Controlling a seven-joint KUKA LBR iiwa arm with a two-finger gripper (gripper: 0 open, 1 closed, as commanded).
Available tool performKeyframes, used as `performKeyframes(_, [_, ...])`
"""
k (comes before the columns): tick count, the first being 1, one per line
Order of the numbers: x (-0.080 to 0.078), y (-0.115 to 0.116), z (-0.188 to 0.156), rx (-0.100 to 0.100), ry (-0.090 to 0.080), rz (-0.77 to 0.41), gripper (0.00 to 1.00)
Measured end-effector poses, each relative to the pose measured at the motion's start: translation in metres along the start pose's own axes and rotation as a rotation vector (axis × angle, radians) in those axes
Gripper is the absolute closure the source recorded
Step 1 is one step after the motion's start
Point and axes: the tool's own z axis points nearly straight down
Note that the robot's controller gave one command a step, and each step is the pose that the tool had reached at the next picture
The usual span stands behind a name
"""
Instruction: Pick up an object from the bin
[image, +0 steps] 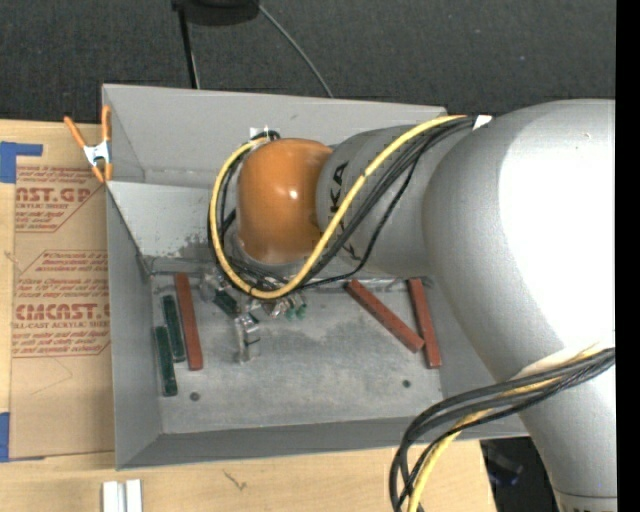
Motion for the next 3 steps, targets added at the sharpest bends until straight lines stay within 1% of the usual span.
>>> performKeyframes(1, [0.0341, -0.0677, 0.0066, 0.003, -0.009, -0.240, 1.00])
performKeyframes(2, [0.0367, -0.0676, 0.0092, 0.000, 0.000, -0.241, 0.00])
performKeyframes(3, [0.0368, -0.0676, 0.0093, 0.000, 0.000, -0.241, 0.00])
